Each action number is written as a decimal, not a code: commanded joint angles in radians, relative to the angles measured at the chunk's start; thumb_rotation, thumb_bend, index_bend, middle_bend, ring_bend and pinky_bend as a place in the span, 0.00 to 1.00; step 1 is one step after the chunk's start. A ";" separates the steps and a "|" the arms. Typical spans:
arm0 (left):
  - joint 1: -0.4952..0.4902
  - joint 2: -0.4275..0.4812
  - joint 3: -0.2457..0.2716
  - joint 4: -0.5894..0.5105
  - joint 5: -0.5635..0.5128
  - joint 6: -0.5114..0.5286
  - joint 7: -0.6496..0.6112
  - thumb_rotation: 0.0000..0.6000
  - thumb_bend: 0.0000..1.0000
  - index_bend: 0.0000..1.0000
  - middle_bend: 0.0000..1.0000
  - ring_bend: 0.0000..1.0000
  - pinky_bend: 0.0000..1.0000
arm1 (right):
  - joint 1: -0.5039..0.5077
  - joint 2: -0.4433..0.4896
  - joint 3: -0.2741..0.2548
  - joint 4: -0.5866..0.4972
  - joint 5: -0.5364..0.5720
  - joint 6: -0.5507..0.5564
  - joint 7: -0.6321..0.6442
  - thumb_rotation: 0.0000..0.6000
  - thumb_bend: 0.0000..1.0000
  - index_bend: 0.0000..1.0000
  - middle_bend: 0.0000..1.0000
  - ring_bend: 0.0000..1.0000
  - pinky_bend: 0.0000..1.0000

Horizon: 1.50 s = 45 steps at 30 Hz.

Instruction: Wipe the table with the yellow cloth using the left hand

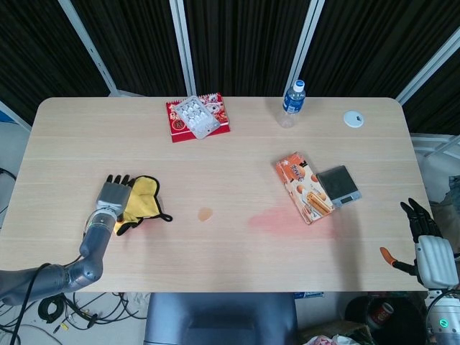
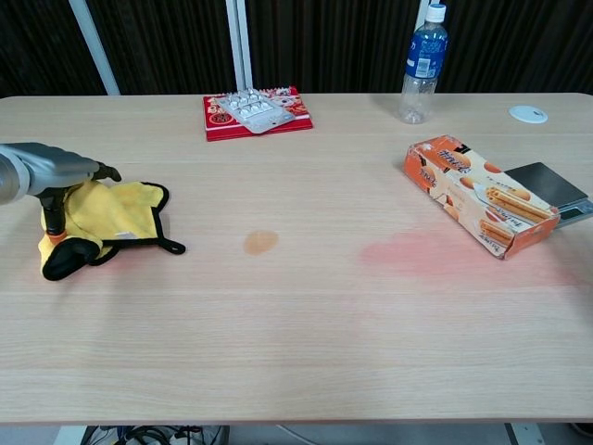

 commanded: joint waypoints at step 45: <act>0.077 -0.066 -0.085 -0.035 0.603 0.209 -0.341 1.00 0.45 0.68 0.71 0.62 0.73 | -0.001 0.002 0.001 -0.004 0.002 -0.001 0.005 1.00 0.16 0.00 0.00 0.00 0.13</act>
